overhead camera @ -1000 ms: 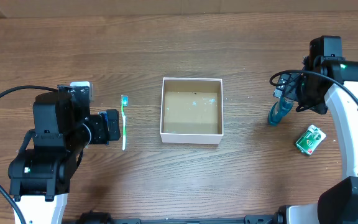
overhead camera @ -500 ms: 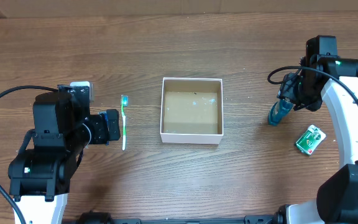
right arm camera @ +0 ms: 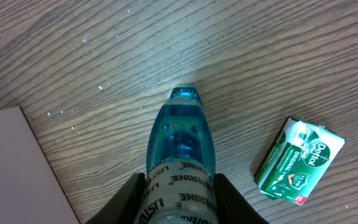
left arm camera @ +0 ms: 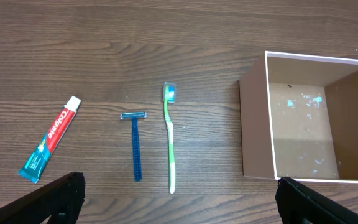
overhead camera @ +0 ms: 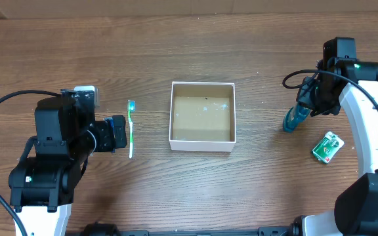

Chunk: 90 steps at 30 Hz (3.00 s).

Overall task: Pack container
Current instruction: 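Grasp the teal Listerine bottle with the right gripper, then carry the bottle into the box and release it, then move the right gripper to the green Dettol soap and grasp it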

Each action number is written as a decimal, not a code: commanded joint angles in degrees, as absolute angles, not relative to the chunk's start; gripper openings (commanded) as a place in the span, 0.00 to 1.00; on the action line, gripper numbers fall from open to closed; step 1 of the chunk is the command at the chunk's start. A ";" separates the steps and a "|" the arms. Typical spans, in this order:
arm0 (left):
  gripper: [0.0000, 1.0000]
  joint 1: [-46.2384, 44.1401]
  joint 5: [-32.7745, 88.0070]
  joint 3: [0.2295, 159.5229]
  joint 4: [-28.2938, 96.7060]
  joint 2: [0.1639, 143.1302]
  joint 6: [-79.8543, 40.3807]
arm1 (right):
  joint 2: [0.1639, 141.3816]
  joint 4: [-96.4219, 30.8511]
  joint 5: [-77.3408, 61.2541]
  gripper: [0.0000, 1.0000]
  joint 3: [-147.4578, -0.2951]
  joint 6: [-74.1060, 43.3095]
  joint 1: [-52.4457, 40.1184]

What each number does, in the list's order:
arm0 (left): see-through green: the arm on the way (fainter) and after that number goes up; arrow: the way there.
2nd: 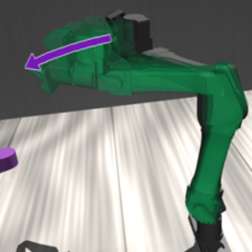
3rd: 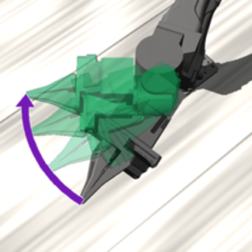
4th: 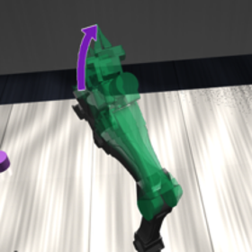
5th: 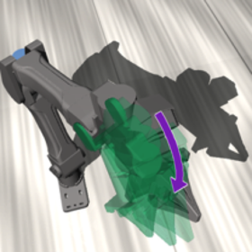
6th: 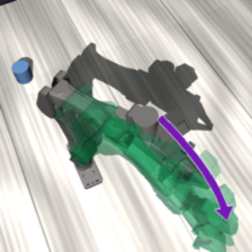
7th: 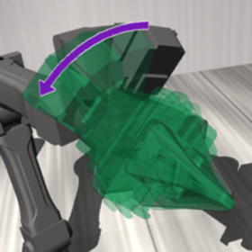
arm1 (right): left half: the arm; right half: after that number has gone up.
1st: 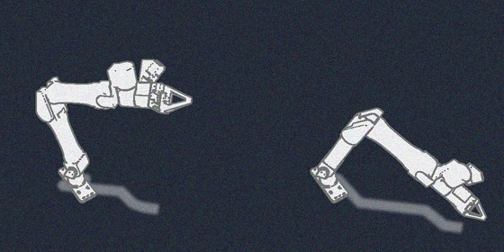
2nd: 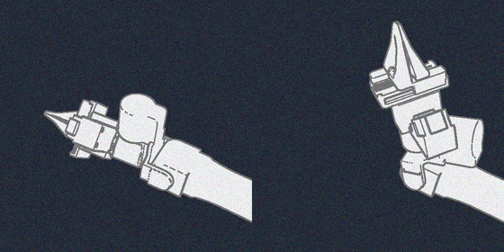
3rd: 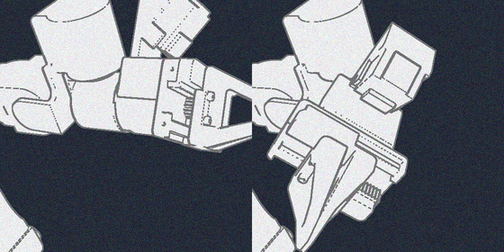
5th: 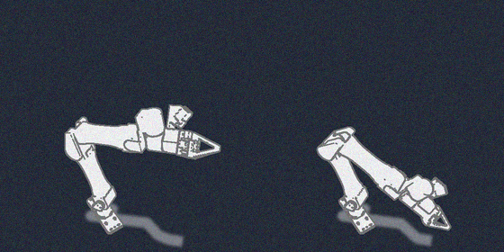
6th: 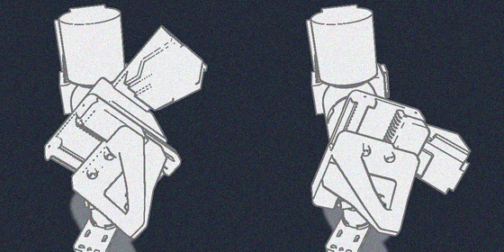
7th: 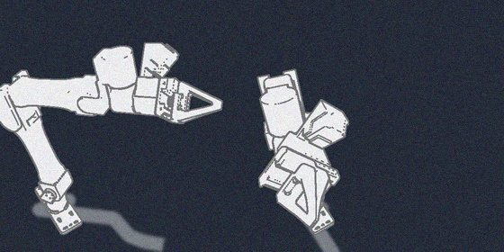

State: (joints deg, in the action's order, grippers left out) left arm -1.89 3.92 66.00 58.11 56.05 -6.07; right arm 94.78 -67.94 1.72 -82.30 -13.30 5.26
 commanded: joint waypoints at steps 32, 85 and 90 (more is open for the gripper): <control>1.00 -2.28 4.51 67.61 58.04 55.99 -6.44 | 95.79 -73.93 2.96 0.04 -104.20 -15.14 -26.13; 1.00 -2.28 4.49 67.61 58.24 55.99 -6.44 | 88.75 -78.65 9.98 1.00 -89.32 -37.23 14.44; 1.00 -2.28 4.49 67.61 58.30 55.99 -6.44 | 88.77 -66.39 7.31 1.00 -71.50 -32.49 23.79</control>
